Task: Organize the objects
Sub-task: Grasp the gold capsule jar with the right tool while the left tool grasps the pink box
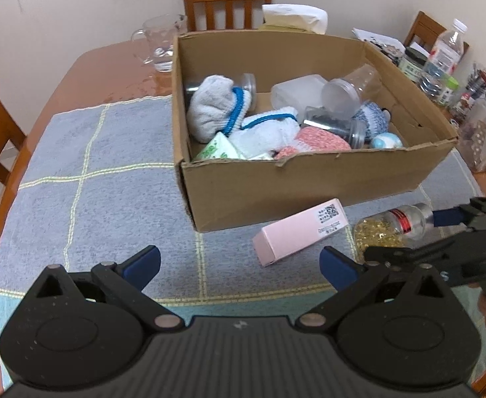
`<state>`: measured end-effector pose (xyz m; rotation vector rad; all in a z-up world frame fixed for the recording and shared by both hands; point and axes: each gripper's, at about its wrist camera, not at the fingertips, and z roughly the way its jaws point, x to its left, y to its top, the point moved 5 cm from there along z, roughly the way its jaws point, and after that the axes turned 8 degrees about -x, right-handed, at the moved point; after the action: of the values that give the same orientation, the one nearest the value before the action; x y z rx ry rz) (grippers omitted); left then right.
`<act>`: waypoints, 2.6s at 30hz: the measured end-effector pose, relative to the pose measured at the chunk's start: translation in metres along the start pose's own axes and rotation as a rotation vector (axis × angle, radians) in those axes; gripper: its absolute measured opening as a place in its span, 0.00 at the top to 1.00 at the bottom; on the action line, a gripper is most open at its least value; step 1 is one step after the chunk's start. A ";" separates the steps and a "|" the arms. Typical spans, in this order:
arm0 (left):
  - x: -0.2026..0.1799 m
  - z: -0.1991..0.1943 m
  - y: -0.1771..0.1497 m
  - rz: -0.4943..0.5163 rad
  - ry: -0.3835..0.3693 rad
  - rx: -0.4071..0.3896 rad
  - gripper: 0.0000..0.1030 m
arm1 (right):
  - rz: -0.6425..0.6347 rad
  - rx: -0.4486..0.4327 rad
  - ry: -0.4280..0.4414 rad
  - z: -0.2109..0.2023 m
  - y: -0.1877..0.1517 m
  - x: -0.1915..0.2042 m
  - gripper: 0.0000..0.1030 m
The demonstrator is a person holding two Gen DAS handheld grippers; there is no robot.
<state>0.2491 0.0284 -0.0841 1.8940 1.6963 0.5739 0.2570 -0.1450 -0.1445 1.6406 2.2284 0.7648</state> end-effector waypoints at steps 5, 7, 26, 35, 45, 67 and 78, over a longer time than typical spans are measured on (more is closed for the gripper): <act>-0.007 0.006 0.002 0.022 -0.015 0.001 0.01 | 0.014 -0.006 -0.060 0.008 0.006 -0.002 0.00; -0.010 0.010 0.003 0.022 -0.021 0.004 0.01 | 0.021 -0.007 -0.072 0.008 0.005 -0.009 0.00; -0.045 0.049 -0.009 -0.066 0.002 0.017 0.01 | -0.040 -0.025 -0.066 0.015 -0.013 -0.059 0.00; -0.060 0.068 -0.015 -0.147 0.081 -0.017 0.01 | -0.120 -0.060 -0.031 0.014 -0.018 -0.060 0.00; -0.043 0.065 -0.019 -0.163 0.166 -0.008 0.01 | -0.150 -0.078 -0.007 0.014 -0.017 -0.061 0.00; -0.035 0.066 -0.019 -0.263 0.173 0.027 0.16 | -0.181 -0.092 -0.016 0.013 -0.004 -0.053 0.00; -0.033 0.055 -0.018 -0.194 0.148 0.031 0.19 | -0.175 -0.067 -0.010 0.007 0.000 -0.053 0.07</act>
<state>0.2664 -0.0087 -0.1366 1.7186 1.9676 0.6259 0.2775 -0.1930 -0.1549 1.3944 2.2761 0.7740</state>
